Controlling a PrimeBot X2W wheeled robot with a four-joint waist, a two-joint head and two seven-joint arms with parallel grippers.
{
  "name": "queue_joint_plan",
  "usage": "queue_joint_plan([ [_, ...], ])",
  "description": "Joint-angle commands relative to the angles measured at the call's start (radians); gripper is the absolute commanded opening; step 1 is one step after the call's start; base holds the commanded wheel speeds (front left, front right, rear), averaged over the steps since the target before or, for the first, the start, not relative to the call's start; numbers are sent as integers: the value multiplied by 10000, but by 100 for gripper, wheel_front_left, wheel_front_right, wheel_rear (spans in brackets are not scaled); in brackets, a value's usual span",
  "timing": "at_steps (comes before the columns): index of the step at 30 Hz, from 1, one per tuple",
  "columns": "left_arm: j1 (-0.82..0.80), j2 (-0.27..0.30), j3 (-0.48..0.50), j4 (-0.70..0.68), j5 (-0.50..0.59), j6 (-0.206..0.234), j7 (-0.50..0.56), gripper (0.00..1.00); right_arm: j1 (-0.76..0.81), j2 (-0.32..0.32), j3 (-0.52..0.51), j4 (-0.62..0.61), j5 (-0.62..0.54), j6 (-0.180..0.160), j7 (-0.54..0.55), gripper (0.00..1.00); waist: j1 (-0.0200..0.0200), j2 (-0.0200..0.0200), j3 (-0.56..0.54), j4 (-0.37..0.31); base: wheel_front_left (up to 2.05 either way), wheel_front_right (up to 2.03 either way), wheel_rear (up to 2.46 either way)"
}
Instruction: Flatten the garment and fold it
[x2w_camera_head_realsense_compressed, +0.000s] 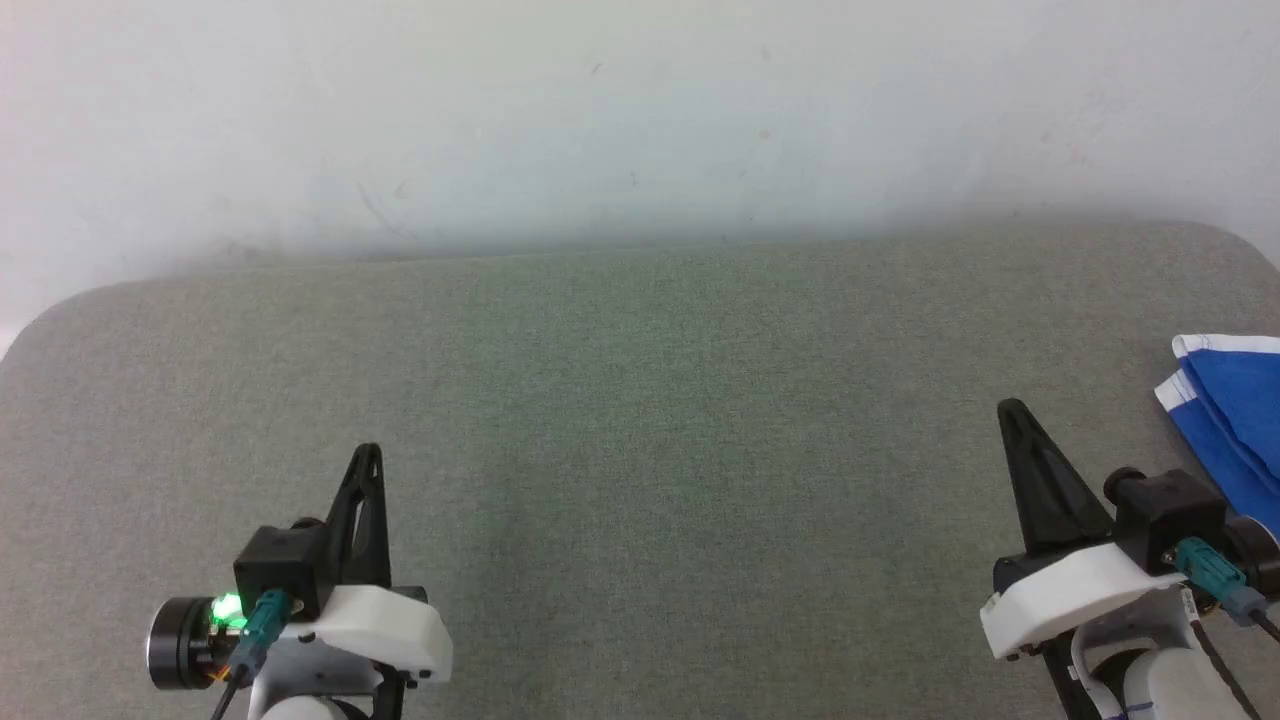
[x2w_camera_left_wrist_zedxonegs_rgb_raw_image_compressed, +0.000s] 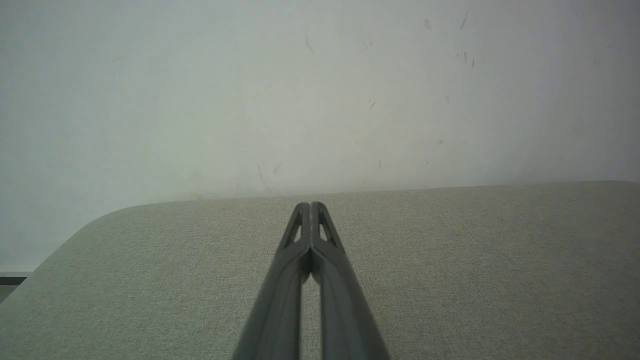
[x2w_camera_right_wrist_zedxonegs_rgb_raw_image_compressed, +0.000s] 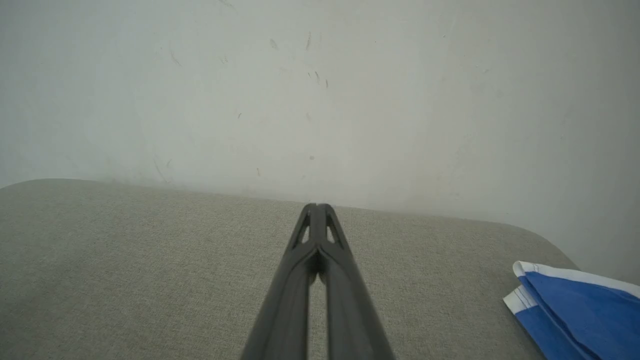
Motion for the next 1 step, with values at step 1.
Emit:
queue_joint_plan([
  [1,12,-48,6,-48,117,-62,40,0,124,38,-14,-65,-90,-14,51,0,0,-1,-5,-2,0,0,0],
])
